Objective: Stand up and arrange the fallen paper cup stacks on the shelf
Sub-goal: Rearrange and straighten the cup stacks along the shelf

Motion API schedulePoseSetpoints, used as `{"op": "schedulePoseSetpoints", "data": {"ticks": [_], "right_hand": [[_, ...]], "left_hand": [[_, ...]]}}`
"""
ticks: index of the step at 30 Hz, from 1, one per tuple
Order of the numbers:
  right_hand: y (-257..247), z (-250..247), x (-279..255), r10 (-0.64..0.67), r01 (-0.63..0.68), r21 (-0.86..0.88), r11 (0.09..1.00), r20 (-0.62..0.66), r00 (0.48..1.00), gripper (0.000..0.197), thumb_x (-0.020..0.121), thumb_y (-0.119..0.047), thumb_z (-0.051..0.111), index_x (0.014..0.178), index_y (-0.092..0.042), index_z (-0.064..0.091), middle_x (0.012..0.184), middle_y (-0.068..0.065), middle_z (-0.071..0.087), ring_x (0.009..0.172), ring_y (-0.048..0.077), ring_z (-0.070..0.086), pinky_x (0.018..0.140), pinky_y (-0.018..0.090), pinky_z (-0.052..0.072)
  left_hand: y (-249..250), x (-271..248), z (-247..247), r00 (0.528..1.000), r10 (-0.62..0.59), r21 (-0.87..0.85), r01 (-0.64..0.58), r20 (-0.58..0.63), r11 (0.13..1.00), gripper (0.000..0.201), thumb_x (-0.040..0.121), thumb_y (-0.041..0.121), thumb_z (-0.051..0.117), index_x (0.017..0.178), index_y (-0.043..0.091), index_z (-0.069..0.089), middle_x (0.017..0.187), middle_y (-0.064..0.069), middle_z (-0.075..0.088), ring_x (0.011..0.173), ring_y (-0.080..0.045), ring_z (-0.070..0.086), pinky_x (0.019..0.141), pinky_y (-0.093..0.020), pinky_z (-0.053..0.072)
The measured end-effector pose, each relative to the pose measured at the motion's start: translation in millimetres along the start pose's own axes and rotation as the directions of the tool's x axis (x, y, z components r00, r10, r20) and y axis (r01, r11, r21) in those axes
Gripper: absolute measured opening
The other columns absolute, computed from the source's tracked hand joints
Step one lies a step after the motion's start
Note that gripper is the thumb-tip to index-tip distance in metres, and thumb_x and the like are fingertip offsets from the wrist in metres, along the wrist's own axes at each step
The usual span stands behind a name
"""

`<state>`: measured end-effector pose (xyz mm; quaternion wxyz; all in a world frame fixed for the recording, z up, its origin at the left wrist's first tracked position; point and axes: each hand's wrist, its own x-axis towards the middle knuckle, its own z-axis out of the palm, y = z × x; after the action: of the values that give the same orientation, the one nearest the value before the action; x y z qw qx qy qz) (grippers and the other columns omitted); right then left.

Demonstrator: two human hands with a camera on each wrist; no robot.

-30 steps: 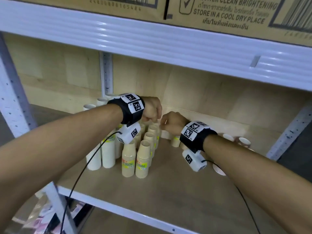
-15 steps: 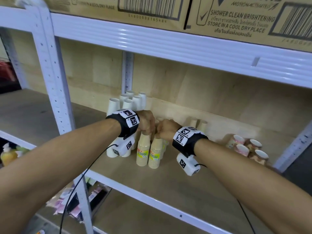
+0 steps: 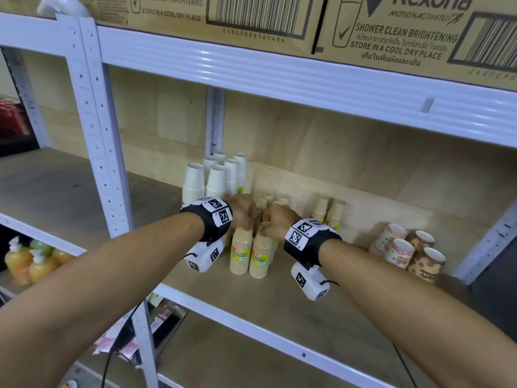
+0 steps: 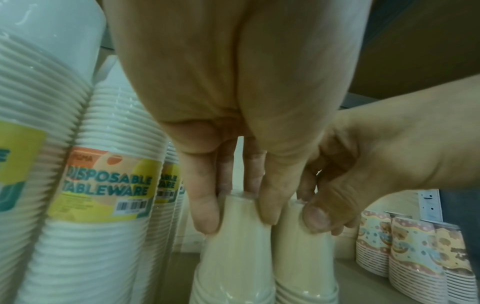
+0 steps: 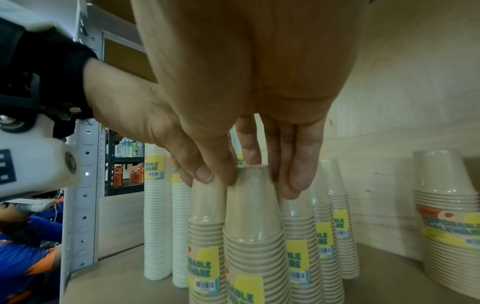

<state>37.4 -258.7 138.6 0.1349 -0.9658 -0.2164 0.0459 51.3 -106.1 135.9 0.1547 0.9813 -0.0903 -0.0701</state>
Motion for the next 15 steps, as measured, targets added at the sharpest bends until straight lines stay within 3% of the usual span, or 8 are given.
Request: {"op": "schedulePoseSetpoints", "data": {"ticks": [3,5,8,10,12,15], "right_hand": [[1,-1,0,0.032,-0.032,0.0,0.999,0.006,0.999,0.023,0.083,-0.017,0.067,0.065,-0.013,0.053,0.081,0.009,0.06,0.079,0.024,0.059,0.057,0.026,0.04],[2,-2,1,0.042,-0.042,0.009,0.999,0.013,0.999,0.013,0.081,-0.016,0.067,0.078,-0.004,0.064,0.088,0.013,0.065,0.085,0.026,0.064,0.064,0.032,0.049],[7,-6,-1,0.073,-0.073,-0.012,0.997,0.02,0.997,0.024,0.08,-0.018,0.07,0.1,-0.004,0.07,0.099,0.011,0.068,0.093,0.026,0.066,0.073,0.032,0.052],[12,-9,-2,0.087,-0.086,-0.027,0.996,0.036,0.996,0.022,0.081,-0.02,0.07,0.098,-0.007,0.07,0.096,0.007,0.066,0.092,0.024,0.064,0.069,0.028,0.048],[19,-13,-1,0.109,-0.108,-0.026,0.994,0.06,0.992,0.018,0.08,-0.023,0.07,0.094,-0.012,0.07,0.091,0.004,0.064,0.088,0.022,0.064,0.067,0.027,0.047],[31,-20,-1,0.169,-0.167,-0.033,0.985,0.091,0.981,0.026,0.075,-0.027,0.072,0.095,-0.01,0.071,0.093,0.007,0.07,0.088,0.022,0.068,0.072,0.032,0.055]], "left_hand": [[3,1,-2,1.0,0.012,0.001,-0.012,0.024,1.0,0.031,0.08,0.017,0.076,0.111,0.013,0.071,0.108,-0.003,0.069,0.098,-0.022,0.063,0.085,-0.033,0.054],[6,1,-4,0.998,0.018,0.018,-0.019,0.054,1.0,0.03,0.08,0.017,0.076,0.11,0.015,0.07,0.108,-0.002,0.069,0.097,-0.021,0.064,0.083,-0.032,0.054],[15,3,-9,0.994,0.025,0.021,-0.027,0.107,0.999,0.028,0.08,0.016,0.076,0.107,0.014,0.07,0.108,-0.007,0.07,0.086,-0.023,0.067,0.069,-0.029,0.057],[24,4,-12,0.991,0.028,0.014,-0.03,0.13,0.999,0.029,0.08,0.014,0.077,0.108,0.012,0.07,0.106,-0.009,0.07,0.073,-0.021,0.066,0.056,-0.025,0.054],[34,6,-15,0.988,0.036,0.008,-0.038,0.148,0.999,0.031,0.079,0.014,0.078,0.109,0.012,0.069,0.105,-0.01,0.07,0.073,-0.022,0.066,0.059,-0.027,0.056],[52,11,-18,0.981,0.065,0.016,-0.069,0.184,0.997,0.031,0.08,0.016,0.078,0.109,0.013,0.07,0.098,-0.005,0.07,0.07,-0.019,0.068,0.059,-0.025,0.056]]}}
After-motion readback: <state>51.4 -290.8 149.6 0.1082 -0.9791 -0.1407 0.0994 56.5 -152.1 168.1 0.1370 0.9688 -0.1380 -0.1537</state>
